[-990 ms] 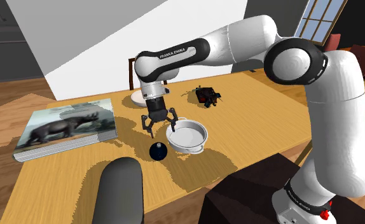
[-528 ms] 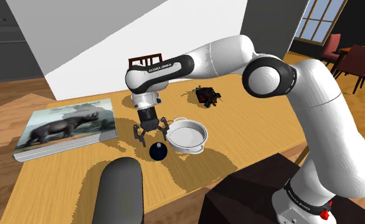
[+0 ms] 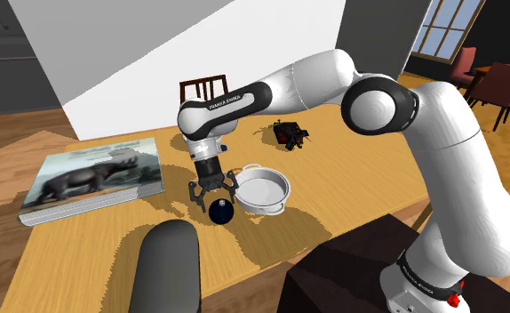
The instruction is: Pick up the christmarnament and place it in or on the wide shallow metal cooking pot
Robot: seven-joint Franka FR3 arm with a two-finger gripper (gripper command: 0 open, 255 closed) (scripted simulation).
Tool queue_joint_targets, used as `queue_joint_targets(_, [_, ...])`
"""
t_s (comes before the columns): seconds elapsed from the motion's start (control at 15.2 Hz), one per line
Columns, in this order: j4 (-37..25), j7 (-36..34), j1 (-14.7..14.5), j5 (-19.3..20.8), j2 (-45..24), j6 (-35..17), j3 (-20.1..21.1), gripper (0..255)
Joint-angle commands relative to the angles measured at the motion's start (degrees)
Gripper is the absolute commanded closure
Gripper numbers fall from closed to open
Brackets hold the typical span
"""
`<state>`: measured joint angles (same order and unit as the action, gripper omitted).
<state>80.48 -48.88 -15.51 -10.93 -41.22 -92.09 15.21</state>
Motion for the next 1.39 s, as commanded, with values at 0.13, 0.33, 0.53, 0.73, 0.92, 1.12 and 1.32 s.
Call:
queue_joint_targets(0.13, [0.06, 0.0, 0.0, -0.01, 0.02, -0.04, 0.0, 0])
queue_joint_targets(0.33, [0.07, -0.06, -0.06, -0.02, 0.0, -0.1, 0.02, 255])
queue_joint_targets(0.53, [-0.04, -0.11, -0.09, -0.03, -0.03, -0.03, 0.04, 255])
queue_joint_targets(0.73, [-0.23, -0.11, -0.11, -0.01, -0.18, -0.01, 0.03, 255])
queue_joint_targets(0.92, [-0.3, -0.26, 0.08, -0.13, 0.75, 1.0, 0.1, 255])
queue_joint_targets(1.12, [-0.99, -0.68, 0.19, -0.31, 1.75, 2.62, 0.25, 255])
queue_joint_targets(1.32, [-1.82, -1.12, 0.29, -0.49, 2.66, 4.3, 0.39, 255])
